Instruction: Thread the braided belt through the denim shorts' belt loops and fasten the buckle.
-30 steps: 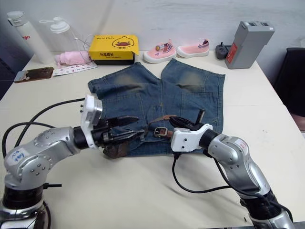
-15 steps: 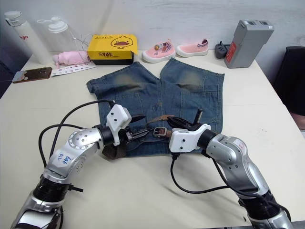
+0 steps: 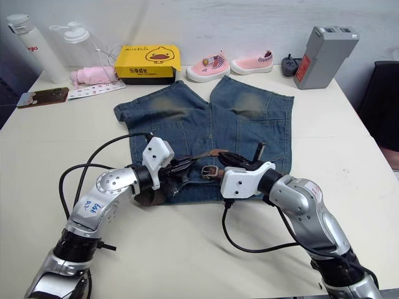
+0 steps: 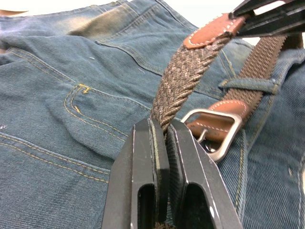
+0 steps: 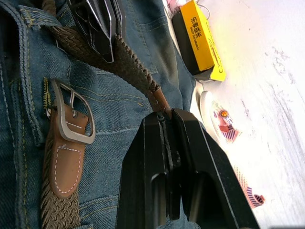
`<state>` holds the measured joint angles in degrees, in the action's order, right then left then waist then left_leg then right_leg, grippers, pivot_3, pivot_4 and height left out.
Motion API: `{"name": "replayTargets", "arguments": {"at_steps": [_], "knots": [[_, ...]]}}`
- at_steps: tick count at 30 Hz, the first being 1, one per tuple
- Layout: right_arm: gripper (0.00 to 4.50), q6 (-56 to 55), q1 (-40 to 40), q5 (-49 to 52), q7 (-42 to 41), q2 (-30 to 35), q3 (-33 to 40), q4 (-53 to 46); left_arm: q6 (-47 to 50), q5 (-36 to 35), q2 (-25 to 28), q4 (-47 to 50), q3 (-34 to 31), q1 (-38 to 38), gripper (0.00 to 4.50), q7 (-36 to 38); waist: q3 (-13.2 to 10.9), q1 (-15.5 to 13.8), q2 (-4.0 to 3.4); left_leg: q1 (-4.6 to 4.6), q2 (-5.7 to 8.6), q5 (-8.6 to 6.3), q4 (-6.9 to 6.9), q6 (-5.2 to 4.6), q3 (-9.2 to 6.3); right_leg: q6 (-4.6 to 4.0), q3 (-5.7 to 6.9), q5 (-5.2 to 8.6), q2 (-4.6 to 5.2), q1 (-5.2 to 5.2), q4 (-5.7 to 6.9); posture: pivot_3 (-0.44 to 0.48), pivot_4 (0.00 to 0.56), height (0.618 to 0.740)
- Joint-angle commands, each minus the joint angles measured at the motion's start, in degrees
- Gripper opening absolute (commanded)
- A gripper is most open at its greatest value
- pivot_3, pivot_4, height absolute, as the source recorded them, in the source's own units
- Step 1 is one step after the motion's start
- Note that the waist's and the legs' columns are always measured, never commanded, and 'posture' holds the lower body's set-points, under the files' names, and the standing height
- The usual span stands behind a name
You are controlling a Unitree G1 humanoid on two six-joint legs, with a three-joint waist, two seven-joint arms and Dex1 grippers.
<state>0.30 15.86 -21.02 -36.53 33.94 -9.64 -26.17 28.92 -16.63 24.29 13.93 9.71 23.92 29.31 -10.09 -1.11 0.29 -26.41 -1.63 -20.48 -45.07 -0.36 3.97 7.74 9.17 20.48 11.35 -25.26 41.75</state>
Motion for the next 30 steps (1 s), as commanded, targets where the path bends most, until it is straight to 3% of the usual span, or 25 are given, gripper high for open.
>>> {"name": "replayTargets", "arguments": {"at_steps": [1,2,3,6,13,26,29,30], "knots": [[1.08,4.54,-0.14,3.80,0.07,-2.40,1.88,-4.07,2.04,-3.10,-2.36,2.76,-3.46,1.02,0.00,-1.46,0.00,-0.01,0.00,0.00,0.00,0.00,0.00,0.00,0.00,0.00,0.00,0.00,0.00,0.00,0.00,0.000,0.150,0.658],[1.30,7.07,-0.56,4.47,-0.35,-3.01,2.19,-4.43,3.10,-4.08,-3.09,3.23,-4.54,1.45,0.00,-1.92,0.00,-0.04,0.00,0.00,0.00,0.00,0.00,0.00,0.00,0.00,0.00,0.00,0.00,0.00,0.00,0.000,0.150,0.658],[1.88,8.81,-0.81,4.82,-0.64,-3.29,2.31,-4.75,3.83,-4.61,-3.54,3.54,-5.23,1.73,0.00,-2.18,0.00,-0.08,0.01,0.00,-0.01,0.00,-0.01,0.00,-0.02,0.00,0.00,0.00,0.00,0.01,0.00,0.000,0.150,0.658],[2.94,11.21,-3.19,7.83,-3.44,-2.74,1.64,-6.80,5.82,-5.52,-4.34,4.50,-6.77,2.33,0.00,-2.81,0.00,-0.09,0.00,-0.01,0.00,0.01,-0.02,-0.01,-0.03,0.00,0.00,0.00,0.00,0.01,0.00,0.000,0.150,0.658],[2.94,13.31,-6.91,8.75,-6.51,-1.02,-2.29,-8.46,8.92,-7.51,-5.58,5.72,-8.79,3.99,0.00,-3.78,0.00,-0.07,0.01,0.01,0.01,0.01,-0.01,-0.02,-0.02,0.00,0.00,0.00,0.00,0.01,0.01,0.000,0.150,0.658],[2.94,24.96,-3.56,3.59,-1.34,-5.45,-6.21,-1.57,11.94,-9.00,-5.68,8.66,-9.31,3.44,0.00,-4.29,0.01,-0.08,0.01,0.03,0.00,0.02,-0.01,-0.01,-0.02,0.00,-0.01,0.00,0.00,0.02,0.02,0.000,0.150,0.658],[2.14,28.22,-3.04,4.71,-1.20,-7.00,-6.15,-2.36,12.42,-8.93,-5.69,8.98,-9.38,3.08,0.00,-4.66,0.01,-0.07,0.01,0.04,0.00,0.02,-0.02,0.00,-0.02,0.00,-0.01,0.00,0.00,0.02,0.03,0.000,0.150,0.658],[1.61,29.52,-2.80,5.16,-1.22,-7.53,-6.02,-2.72,12.54,-8.87,-5.67,8.96,-9.45,2.95,0.00,-4.79,0.01,-0.07,0.01,0.03,0.00,0.02,-0.01,0.00,-0.02,0.00,-0.01,0.00,0.00,0.02,0.03,0.000,0.150,0.658]]}}
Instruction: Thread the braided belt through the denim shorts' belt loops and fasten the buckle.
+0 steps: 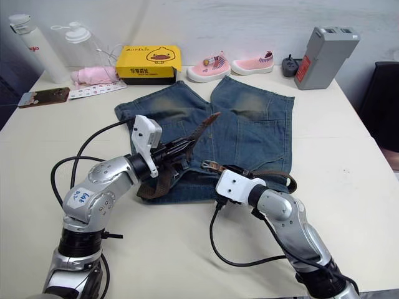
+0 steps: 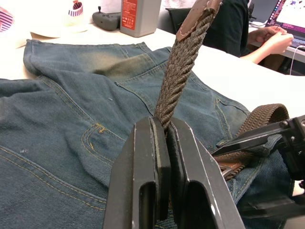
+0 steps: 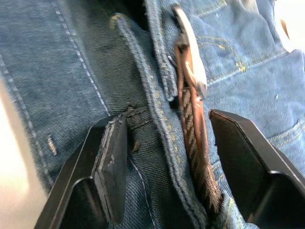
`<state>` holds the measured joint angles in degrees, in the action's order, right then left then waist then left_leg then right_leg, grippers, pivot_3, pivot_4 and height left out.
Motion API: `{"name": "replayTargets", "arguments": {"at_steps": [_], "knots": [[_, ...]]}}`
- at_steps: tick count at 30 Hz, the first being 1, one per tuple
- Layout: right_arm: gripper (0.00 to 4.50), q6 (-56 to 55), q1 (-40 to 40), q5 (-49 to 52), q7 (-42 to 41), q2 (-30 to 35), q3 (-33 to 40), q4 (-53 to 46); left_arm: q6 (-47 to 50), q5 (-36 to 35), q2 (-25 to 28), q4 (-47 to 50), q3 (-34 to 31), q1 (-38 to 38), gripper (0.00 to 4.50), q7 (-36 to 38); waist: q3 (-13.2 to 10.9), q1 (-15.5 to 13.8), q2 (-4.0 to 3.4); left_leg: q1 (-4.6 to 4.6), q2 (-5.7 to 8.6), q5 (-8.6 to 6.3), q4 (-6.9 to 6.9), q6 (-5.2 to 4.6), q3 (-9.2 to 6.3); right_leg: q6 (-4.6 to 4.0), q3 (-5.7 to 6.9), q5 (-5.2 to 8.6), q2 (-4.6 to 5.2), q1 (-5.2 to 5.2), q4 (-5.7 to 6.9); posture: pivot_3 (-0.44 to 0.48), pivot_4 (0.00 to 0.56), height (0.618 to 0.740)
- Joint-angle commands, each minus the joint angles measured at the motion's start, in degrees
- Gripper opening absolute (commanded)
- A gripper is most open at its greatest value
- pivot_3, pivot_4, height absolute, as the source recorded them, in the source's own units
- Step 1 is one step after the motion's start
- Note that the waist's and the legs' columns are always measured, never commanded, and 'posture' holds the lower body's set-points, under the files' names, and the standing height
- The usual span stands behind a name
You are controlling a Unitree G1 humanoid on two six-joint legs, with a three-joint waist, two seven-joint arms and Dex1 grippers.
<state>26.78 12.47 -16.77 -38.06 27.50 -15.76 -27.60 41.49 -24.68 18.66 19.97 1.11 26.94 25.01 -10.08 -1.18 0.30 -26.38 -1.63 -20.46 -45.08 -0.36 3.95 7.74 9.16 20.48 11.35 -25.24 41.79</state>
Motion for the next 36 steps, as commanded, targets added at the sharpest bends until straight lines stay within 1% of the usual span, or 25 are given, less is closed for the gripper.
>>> {"name": "replayTargets", "arguments": {"at_steps": [1,3,4,7,10,15,18,23,30,36], "knots": [[1.09,4.66,0.95,1.17,0.47,-1.67,0.36,-1.57,0.17,-0.74,0.05,2.88,-0.97,-0.30,0.00,-0.65,0.00,0.01,0.00,-0.01,0.00,0.00,0.00,0.00,0.00,0.00,0.00,0.00,0.00,0.00,0.00,0.000,0.150,0.658],[0.07,7.06,1.49,1.44,0.76,-2.45,0.74,-1.94,0.56,-0.69,0.17,2.87,-1.17,-0.59,0.00,-0.93,0.00,0.02,0.00,0.00,0.00,0.00,0.00,0.00,0.00,0.00,0.00,0.00,0.00,0.00,0.00,0.000,0.150,0.658],[0.03,8.35,1.90,1.52,1.07,-2.87,1.06,-2.03,0.92,-0.64,0.30,2.88,-1.29,-0.80,0.00,-1.12,0.00,0.01,0.00,0.00,0.00,0.00,0.00,0.00,0.00,0.00,0.00,0.00,0.00,0.00,0.00,0.000,0.150,0.658],[0.03,12.38,3.29,2.31,1.82,-4.14,2.02,-2.77,0.87,0.37,1.64,3.09,-1.16,-2.01,0.00,-1.01,0.00,0.16,0.00,0.00,0.00,0.00,0.00,0.00,0.00,0.00,-0.01,0.00,0.00,0.00,0.01,0.000,0.150,0.658],[0.03,18.62,5.29,3.79,3.39,-6.73,3.69,-4.26,2.05,-0.08,3.25,4.21,-1.46,-3.86,0.00,-0.60,0.00,0.45,0.00,0.00,-0.01,0.00,0.01,0.01,-0.01,0.00,0.00,0.00,-0.01,-0.01,0.02,0.000,0.150,0.658],[0.03,27.62,7.83,5.31,6.50,-9.95,5.58,-6.11,6.70,-3.41,6.06,8.70,-0.41,-6.92,0.00,1.74,0.00,1.03,-0.01,-0.01,-0.02,0.01,0.03,0.02,-0.03,-0.01,0.00,0.00,-0.01,-0.02,0.02,0.000,0.150,0.658],[0.03,31.57,9.48,6.38,8.37,-11.50,6.40,-6.94,9.82,-3.29,6.11,9.08,0.27,-9.20,0.00,-0.02,0.00,1.16,-0.01,-0.01,-0.01,0.01,0.03,0.01,-0.04,-0.01,-0.01,0.00,0.00,-0.02,0.02,0.000,0.150,0.658],[0.03,34.06,10.21,7.98,10.67,-11.99,6.22,-7.85,14.94,-4.19,2.99,8.06,-0.64,-9.34,0.00,-3.70,0.00,1.05,-0.01,-0.03,0.01,0.01,0.04,0.01,-0.06,-0.01,-0.01,0.01,0.00,-0.04,0.04,0.000,0.150,0.658],[0.03,36.22,11.27,10.12,13.21,-12.14,7.37,-8.70,19.16,-2.54,2.78,6.66,0.82,-9.20,0.00,-6.34,0.00,1.10,-0.01,-0.02,0.03,0.01,0.05,0.02,-0.02,-0.01,-0.04,0.00,0.00,-0.06,0.06,0.000,0.150,0.658],[0.03,35.61,11.92,11.52,13.89,-10.59,6.11,-9.40,21.52,-1.95,2.18,5.02,1.26,-7.04,0.00,-7.85,0.00,1.06,-0.01,-0.02,0.03,0.01,0.05,0.02,-0.02,-0.01,-0.04,0.00,0.01,-0.06,0.06,0.000,0.150,0.658]]}}
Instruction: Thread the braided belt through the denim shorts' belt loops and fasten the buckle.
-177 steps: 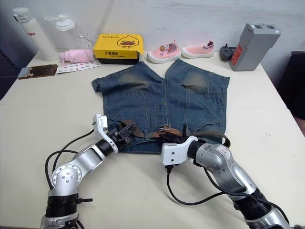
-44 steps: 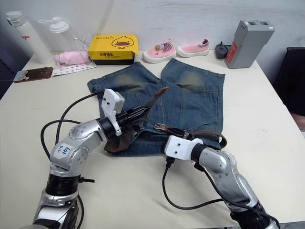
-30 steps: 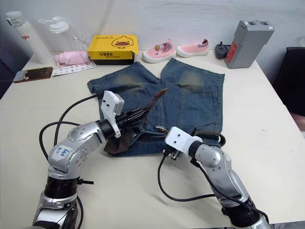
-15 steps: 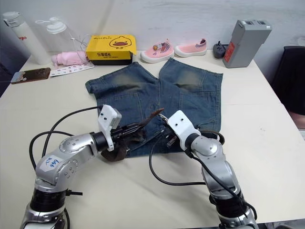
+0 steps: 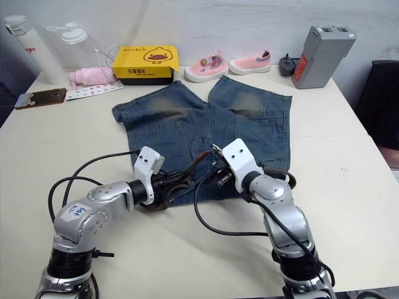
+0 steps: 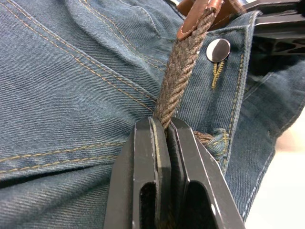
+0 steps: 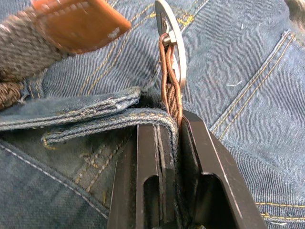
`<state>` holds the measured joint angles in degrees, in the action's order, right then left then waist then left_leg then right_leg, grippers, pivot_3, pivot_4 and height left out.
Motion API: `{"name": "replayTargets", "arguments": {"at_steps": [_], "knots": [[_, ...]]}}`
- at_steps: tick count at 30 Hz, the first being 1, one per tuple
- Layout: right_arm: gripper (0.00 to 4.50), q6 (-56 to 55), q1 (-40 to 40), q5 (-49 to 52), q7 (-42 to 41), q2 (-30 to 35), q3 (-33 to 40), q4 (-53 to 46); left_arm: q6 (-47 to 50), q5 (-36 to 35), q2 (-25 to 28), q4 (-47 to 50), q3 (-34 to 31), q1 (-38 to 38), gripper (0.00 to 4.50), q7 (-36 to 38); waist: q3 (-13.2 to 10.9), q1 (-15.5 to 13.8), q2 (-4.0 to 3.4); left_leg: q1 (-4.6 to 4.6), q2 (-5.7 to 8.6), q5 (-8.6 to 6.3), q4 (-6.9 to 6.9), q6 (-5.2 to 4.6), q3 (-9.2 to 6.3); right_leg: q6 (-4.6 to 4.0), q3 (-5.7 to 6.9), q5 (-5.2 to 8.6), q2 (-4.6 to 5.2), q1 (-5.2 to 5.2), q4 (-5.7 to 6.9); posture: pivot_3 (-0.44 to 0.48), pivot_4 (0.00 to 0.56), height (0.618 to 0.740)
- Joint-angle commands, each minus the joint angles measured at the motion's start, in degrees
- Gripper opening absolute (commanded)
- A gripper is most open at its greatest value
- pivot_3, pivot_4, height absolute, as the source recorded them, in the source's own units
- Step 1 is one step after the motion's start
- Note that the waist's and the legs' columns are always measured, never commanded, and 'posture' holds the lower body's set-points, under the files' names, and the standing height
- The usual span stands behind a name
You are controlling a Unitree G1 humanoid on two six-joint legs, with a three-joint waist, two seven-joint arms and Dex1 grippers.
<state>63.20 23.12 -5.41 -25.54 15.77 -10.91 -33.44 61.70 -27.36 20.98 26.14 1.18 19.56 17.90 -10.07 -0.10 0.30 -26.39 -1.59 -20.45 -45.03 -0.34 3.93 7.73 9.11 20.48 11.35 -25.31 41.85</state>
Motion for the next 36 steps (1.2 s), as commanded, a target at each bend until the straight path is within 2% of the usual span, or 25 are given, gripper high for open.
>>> {"name": "replayTargets", "arguments": {"at_steps": [1,12,19,28,36], "knots": [[0.03,-0.81,1.33,0.32,1.44,1.36,0.91,-3.79,1.37,0.85,-0.37,-1.45,1.31,0.72,0.00,-0.87,0.00,-0.02,0.00,0.00,0.00,0.00,0.00,0.00,0.00,0.00,0.00,0.00,0.00,0.00,0.00,0.000,0.150,0.658],[0.03,-0.82,0.48,1.90,1.90,3.93,-1.69,-4.56,0.64,1.67,-2.06,-2.85,1.75,2.81,0.00,-1.09,0.00,-0.08,0.01,0.00,0.01,0.00,0.00,-0.01,0.00,0.00,0.01,0.00,0.02,0.00,-0.01,0.000,0.150,0.658],[0.03,-0.74,0.26,3.25,-0.25,7.51,-6.44,-5.90,-0.35,2.66,-3.59,-4.77,3.69,5.48,0.00,-0.85,0.01,-0.22,0.01,-0.01,0.04,0.00,0.00,-0.01,-0.01,0.00,0.01,0.00,0.03,0.00,-0.01,0.000,0.150,0.658],[0.03,-0.75,0.63,3.93,-0.16,8.57,-9.07,-5.91,-2.27,3.74,-5.72,-7.43,6.42,8.82,0.00,0.58,0.01,-0.59,0.02,-0.01,0.04,0.02,0.01,-0.04,0.01,0.01,0.01,0.00,0.05,0.01,-0.04,0.000,0.150,0.658],[0.03,1.04,1.23,4.22,2.61,5.36,-3.78,-4.75,-1.00,3.65,-4.16,-5.26,6.61,6.70,0.00,1.81,0.01,-0.76,0.02,-0.01,0.04,0.02,0.01,-0.04,0.02,0.01,0.01,0.00,0.05,0.01,-0.05,0.000,0.150,0.658]]}}
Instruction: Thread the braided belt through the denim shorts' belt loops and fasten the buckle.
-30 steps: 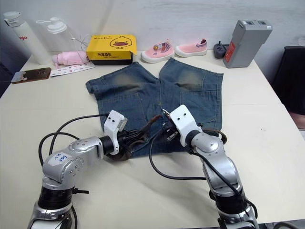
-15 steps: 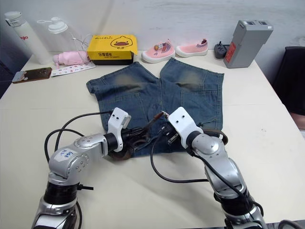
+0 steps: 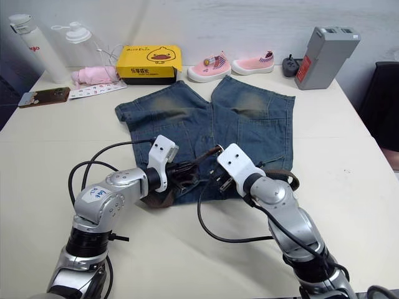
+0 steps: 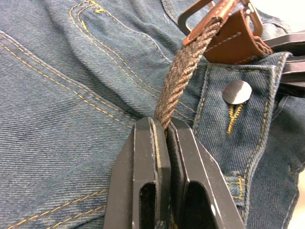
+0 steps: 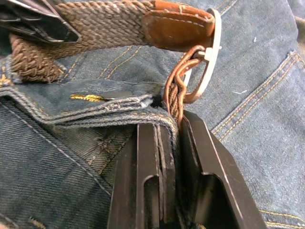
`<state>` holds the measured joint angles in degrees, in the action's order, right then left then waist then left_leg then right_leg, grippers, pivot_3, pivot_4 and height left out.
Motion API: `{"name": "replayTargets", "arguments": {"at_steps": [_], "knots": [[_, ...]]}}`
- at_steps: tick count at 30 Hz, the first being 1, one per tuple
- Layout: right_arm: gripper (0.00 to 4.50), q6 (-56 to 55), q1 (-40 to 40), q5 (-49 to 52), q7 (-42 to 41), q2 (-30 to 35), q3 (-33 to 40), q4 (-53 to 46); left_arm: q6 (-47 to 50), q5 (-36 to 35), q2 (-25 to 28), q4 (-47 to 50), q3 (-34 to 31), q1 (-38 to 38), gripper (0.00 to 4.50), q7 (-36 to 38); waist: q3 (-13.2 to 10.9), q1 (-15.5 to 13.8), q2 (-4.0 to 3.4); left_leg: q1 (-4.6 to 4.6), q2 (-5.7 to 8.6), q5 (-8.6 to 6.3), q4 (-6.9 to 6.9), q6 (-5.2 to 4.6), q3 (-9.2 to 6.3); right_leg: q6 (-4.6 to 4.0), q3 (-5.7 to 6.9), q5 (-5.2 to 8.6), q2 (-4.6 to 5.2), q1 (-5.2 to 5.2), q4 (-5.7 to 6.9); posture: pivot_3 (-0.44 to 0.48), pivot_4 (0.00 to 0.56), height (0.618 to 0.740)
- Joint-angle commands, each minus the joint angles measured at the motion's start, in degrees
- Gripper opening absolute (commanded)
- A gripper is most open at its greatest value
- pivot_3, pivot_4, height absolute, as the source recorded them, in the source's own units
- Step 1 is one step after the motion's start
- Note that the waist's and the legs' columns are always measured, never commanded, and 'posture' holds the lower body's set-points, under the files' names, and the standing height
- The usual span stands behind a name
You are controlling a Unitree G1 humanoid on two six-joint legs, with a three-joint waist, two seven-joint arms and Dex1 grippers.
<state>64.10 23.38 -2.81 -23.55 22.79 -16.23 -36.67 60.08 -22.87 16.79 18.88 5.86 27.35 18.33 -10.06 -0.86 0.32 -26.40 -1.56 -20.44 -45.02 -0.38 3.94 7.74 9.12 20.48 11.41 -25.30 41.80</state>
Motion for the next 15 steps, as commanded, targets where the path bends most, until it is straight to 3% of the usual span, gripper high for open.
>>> {"name": "replayTargets", "arguments": {"at_steps": [1,15], "knots": [[0.03,0.24,1.02,1.56,0.97,-1.93,2.18,-1.47,1.11,-0.77,0.45,2.15,1.33,-1.63,0.00,1.22,0.00,0.01,0.00,0.00,0.00,0.00,0.00,0.00,0.00,0.00,0.00,0.00,0.00,0.00,0.00,0.000,0.150,0.658],[0.03,-0.23,1.10,1.74,2.49,-1.36,2.44,-1.55,6.82,0.57,0.82,3.44,-0.86,-2.79,0.00,-2.29,0.00,0.23,0.00,0.02,-0.01,0.00,0.04,0.00,0.00,0.00,0.00,0.00,-0.01,0.00,0.00,0.000,0.150,0.658]]}}
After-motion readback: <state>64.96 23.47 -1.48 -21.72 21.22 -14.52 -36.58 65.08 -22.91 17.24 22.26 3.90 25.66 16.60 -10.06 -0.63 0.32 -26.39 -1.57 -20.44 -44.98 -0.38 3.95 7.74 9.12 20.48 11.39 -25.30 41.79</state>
